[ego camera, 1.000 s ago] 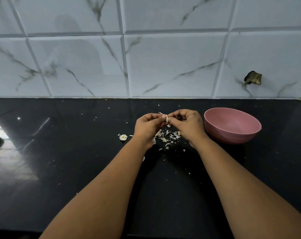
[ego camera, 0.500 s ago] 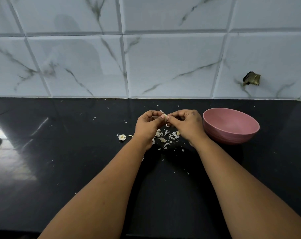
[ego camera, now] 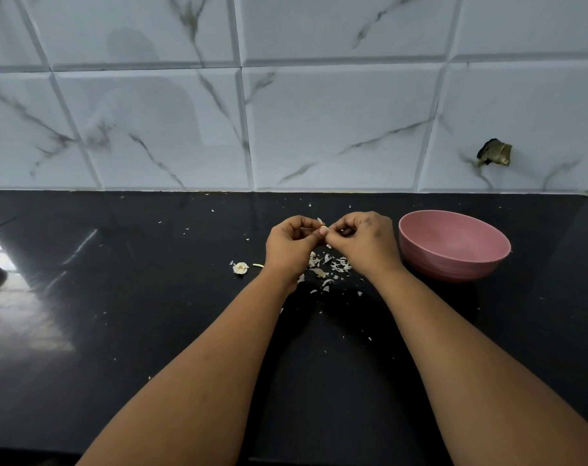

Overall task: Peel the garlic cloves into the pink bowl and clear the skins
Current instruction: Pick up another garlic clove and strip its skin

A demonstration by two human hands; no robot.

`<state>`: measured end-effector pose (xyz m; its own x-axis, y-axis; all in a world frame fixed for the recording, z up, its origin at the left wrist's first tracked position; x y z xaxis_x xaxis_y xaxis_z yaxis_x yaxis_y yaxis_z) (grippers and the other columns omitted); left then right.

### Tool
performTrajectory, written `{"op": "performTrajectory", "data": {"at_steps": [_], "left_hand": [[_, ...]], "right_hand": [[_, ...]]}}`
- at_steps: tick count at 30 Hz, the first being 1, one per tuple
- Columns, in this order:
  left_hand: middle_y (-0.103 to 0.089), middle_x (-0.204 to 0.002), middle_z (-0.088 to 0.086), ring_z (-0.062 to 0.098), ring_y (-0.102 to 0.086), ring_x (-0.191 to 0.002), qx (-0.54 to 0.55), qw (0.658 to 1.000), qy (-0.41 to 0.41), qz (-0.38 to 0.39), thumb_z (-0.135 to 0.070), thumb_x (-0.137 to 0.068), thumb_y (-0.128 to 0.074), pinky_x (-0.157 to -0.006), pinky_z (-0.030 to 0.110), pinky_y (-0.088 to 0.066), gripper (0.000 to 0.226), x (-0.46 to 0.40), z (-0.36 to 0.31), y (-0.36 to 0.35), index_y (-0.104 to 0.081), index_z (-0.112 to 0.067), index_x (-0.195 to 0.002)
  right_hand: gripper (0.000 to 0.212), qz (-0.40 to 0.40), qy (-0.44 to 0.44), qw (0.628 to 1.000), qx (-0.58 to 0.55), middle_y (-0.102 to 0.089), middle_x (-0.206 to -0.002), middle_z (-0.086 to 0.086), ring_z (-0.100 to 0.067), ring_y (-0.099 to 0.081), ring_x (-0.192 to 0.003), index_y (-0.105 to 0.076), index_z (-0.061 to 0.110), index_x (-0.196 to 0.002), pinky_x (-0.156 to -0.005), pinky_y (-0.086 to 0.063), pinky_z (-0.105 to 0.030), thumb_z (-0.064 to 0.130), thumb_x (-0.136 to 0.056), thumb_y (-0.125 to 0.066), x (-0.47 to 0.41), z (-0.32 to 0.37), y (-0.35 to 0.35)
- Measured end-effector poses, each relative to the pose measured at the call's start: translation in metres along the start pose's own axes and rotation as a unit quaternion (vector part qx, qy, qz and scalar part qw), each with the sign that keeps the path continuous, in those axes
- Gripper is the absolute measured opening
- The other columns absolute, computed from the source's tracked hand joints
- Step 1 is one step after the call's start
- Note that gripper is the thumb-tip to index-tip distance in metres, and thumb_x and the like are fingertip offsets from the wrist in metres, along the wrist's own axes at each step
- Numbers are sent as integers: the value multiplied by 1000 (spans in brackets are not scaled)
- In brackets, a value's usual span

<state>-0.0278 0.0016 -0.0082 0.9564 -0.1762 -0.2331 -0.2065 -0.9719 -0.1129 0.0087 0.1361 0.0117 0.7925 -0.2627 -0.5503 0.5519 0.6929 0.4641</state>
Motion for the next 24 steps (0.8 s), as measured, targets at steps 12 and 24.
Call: {"op": "performTrajectory", "data": {"at_steps": [12,24], "left_hand": [[-69,-78,11,20,-70,-77,112,992,56,25,6,-89,-63,-88,33,-57,9,-1,0,-3,-64,-3,-87],[-68,-78,11,19,-69,-75,207,974,82,-34,10,-93,-55,-70,16,-57,24,-4,-9,3,-63,-5,-109]], "right_hand": [[9,2,-94,991,-99,-71,-62,1,-15,-70,-65,-73,19,-72,-59,-52,-20,19,-81,-71,-2,-12,-7],[33,-21,-172,975,-140,-66,-55,0,-11,-61,-50,-69,13,-60,-59,-49,-31,20,-86,-50,-8,-12,-2]]}}
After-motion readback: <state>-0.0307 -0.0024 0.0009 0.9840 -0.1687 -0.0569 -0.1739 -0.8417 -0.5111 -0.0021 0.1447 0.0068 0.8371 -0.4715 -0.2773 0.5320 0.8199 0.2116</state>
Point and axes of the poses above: each hand's wrist, its own x-axis away from the middle knuckle, its own y-axis out of the back of the hand, z = x × y, the point moved 2 cm from there along -x, towards the middle knuckle
